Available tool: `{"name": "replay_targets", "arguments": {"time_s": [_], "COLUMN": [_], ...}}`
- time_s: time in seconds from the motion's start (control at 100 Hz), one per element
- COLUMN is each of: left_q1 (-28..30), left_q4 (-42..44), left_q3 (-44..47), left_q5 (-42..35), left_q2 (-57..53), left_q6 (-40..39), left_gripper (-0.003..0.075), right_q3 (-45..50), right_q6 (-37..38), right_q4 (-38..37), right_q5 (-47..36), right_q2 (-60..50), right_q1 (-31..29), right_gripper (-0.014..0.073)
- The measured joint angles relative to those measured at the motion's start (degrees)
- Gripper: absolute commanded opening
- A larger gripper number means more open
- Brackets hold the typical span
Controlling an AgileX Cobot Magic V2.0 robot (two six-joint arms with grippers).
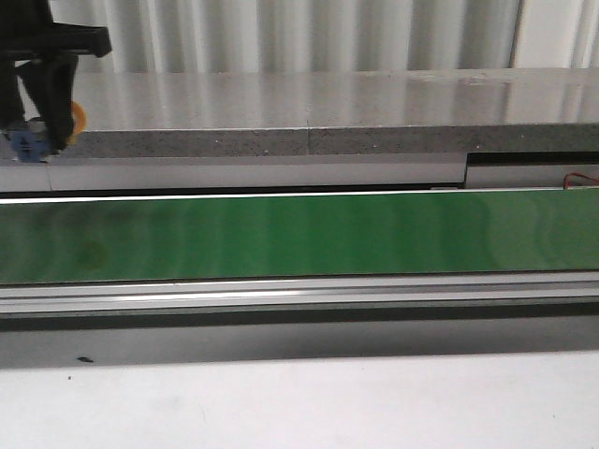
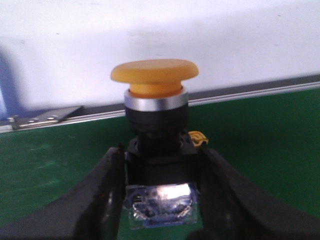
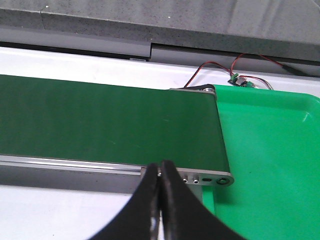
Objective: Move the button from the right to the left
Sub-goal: 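Lift the button with the left gripper and carry it over the blue tray, then lower the button into the blue tray and open the left gripper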
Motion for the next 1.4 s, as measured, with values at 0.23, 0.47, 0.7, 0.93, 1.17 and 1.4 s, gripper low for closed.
{"name": "replay_targets", "arguments": {"time_s": [0.23, 0.47, 0.7, 0.93, 1.17, 1.4], "left_q1": [8.6, 15.8, 21.7, 26.6, 30.2, 31.8], "left_q4": [0.0, 0.1, 0.2, 1.2, 1.4, 1.5], "left_q3": [0.0, 1.3, 5.1, 7.7, 9.5, 9.8], "left_q5": [0.1, 0.1, 0.1, 0.0, -0.1, -0.4], "left_q2": [0.0, 0.0, 0.0, 0.0, 0.2, 3.1], "left_q6": [7.7, 14.2, 17.0, 18.6, 20.7, 22.7], "left_gripper": [0.0059, 0.0059, 0.0059, 0.0059, 0.0059, 0.0059], "right_q3": [0.0, 0.0, 0.0, 0.0, 0.0, 0.0], "right_q6": [0.0, 0.0, 0.0, 0.0, 0.0, 0.0], "right_q4": [0.0, 0.0, 0.0, 0.0, 0.0, 0.0], "right_q5": [0.0, 0.0, 0.0, 0.0, 0.0, 0.0], "right_q2": [0.0, 0.0, 0.0, 0.0, 0.0, 0.0], "right_q1": [0.0, 0.0, 0.0, 0.0, 0.0, 0.0], "right_gripper": [-0.0067, -0.0067, -0.0067, -0.0067, -0.0067, -0.0067]}}
